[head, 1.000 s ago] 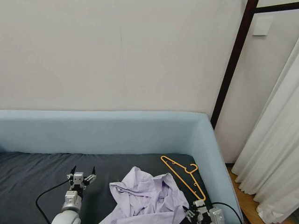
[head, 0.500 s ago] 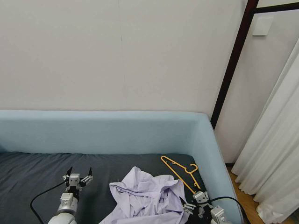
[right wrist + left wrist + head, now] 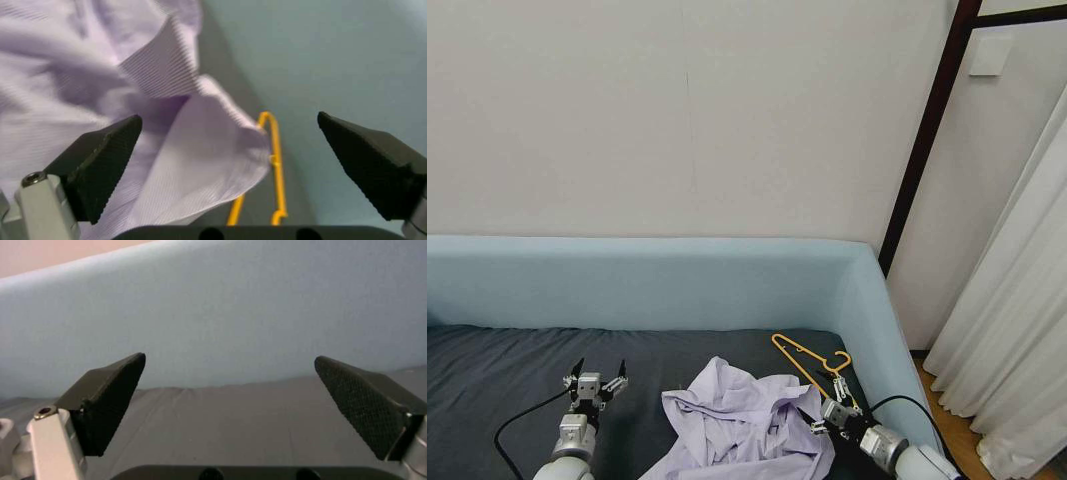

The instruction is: Pick up the clothes from the sofa and hang them on the clothes hanger.

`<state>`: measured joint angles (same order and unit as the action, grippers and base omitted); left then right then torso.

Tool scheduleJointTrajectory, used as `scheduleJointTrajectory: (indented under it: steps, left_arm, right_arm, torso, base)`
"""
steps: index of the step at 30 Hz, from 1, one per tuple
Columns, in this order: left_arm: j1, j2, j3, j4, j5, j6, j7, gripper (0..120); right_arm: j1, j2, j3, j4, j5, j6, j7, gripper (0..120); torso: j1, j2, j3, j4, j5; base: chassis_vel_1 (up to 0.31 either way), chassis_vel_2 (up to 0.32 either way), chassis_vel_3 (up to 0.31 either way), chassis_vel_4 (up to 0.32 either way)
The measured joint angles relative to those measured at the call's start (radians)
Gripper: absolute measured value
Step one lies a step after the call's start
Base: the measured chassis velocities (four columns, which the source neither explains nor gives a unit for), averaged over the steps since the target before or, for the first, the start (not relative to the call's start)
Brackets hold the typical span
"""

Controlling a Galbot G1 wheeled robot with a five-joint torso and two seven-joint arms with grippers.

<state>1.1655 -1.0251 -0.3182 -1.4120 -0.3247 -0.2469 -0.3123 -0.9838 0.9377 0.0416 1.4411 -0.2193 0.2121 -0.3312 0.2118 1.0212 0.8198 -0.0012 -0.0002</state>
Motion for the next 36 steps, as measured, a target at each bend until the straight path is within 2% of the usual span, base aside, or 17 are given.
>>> scheduleJointTrajectory:
  steps: [3,4,8,9,11,14,17,19,20,22,24,28,32,34,35,36]
  left_arm:
    - [-0.001,-0.005,0.0,0.0,0.004,0.005,-0.003,100]
    - [-0.002,-0.008,0.0,0.001,0.007,0.006,-0.004,100]
    - [-0.002,-0.014,0.0,0.005,0.011,0.008,-0.005,100]
    - [-0.002,-0.017,-0.001,0.007,0.014,0.008,-0.005,100]
    - [-0.001,-0.019,-0.002,0.007,0.015,0.008,-0.006,100]
    - [0.005,-0.024,-0.005,0.007,0.019,0.008,-0.007,100]
    - [0.009,-0.026,-0.007,0.005,0.021,0.009,-0.009,100]
    - [0.017,-0.019,-0.013,0.001,0.022,0.009,-0.01,100]
    - [0.017,-0.019,-0.013,0.001,0.022,0.009,-0.01,100]
    - [0.016,-0.016,-0.014,0.004,0.021,0.009,-0.01,100]
    - [0.014,-0.017,-0.014,0.008,0.02,0.009,-0.01,100]
    - [0.01,-0.02,-0.009,0.013,0.02,0.008,-0.01,100]
    - [0.007,-0.02,-0.006,0.019,0.019,0.004,-0.01,100]
    - [0.004,-0.021,-0.004,0.025,0.018,-0.004,-0.008,100]
    - [0.004,-0.021,-0.004,0.025,0.018,-0.004,-0.008,100]
    - [0.003,-0.02,-0.004,0.027,0.012,-0.012,-0.004,100]
  right_arm:
    - [0.031,0.001,0.006,-0.031,0.035,0.001,-0.141,100]
    - [0.047,0.005,0.008,-0.046,0.034,0.01,-0.166,95]
    - [0.072,0.015,0.011,-0.066,0.005,0.04,-0.175,86]
    - [0.082,0.019,0.011,-0.069,-0.023,0.054,-0.176,77]
    - [0.087,0.021,0.011,-0.07,-0.036,0.059,-0.176,74]
    - [0.112,0.034,0.011,-0.084,-0.107,0.076,-0.178,59]
    - [0.127,0.043,0.014,-0.099,-0.154,0.091,-0.188,52]
    - [0.156,0.059,0.021,-0.122,-0.205,0.115,-0.223,30]
    - [0.156,0.059,0.021,-0.122,-0.205,0.115,-0.223,30]
    - [0.158,0.059,0.024,-0.12,-0.199,0.118,-0.251,21]
    - [0.155,0.059,0.027,-0.114,-0.169,0.12,-0.288,11]
    - [0.141,0.057,0.027,-0.109,-0.099,0.116,-0.329,0]
    - [0.131,0.056,0.025,-0.108,-0.027,0.107,-0.339,0]
    - [0.119,0.048,0.015,-0.089,0.084,0.084,-0.317,0]
    - [0.119,0.048,0.015,-0.089,0.084,0.084,-0.317,0]
    - [0.112,0.039,0.007,-0.066,0.176,0.059,-0.301,0]
  torso:
    - [0.0,0.0,0.0,0.0001,-0.0001]
    - [0.0,0.0,0.0,-0.0001,0.0]
    - [0.0,0.0,0.0,0.0,-0.0001]
    - [0.0,0.0,0.0,0.0,0.0]
    - [0.0,0.0,0.0,0.0,0.0]
    - [0.0,0.0,0.0,0.0,-0.0001]
    - [0.0,0.0,0.0,0.0001,-0.0001]
    - [0.0,0.0,0.0,0.0001,0.0]
    - [0.0,0.0,0.0,0.0001,0.0]
    - [0.0,0.0,0.0,0.0001,0.0]
    - [0.0,0.0,0.0,0.0001,-0.0001]
    - [0.0,0.0,0.0,0.0,-0.0001]
    - [0.0,0.0,0.0,-0.0001,0.0]
    - [0.0,0.0,0.0,0.0,0.0001]
    - [0.0,0.0,0.0,0.0,0.0001]
    - [0.0,0.0,0.0,0.0001,0.0001]
  base:
    - [0.0,0.0,0.0,0.0]
    - [0.0,0.0,0.0,0.0]
    - [0.0,0.0,0.0,0.0]
    - [0.0,0.0,0.0,0.0]
    - [0.0,0.0,0.0,0.0]
    - [0.0,0.0,0.0,0.0]
    - [0.0,0.0,0.0,0.0]
    - [0.0,0.0,0.0,0.0]
    - [0.0,0.0,0.0,0.0]
    - [0.0,0.0,0.0,0.0]
    - [0.0,0.0,0.0,0.0]
    - [0.0,0.0,0.0,0.0]
    - [0.0,0.0,0.0,0.0]
    - [0.0,0.0,0.0,0.0]
    - [0.0,0.0,0.0,0.0]
    - [0.0,0.0,0.0,0.0]
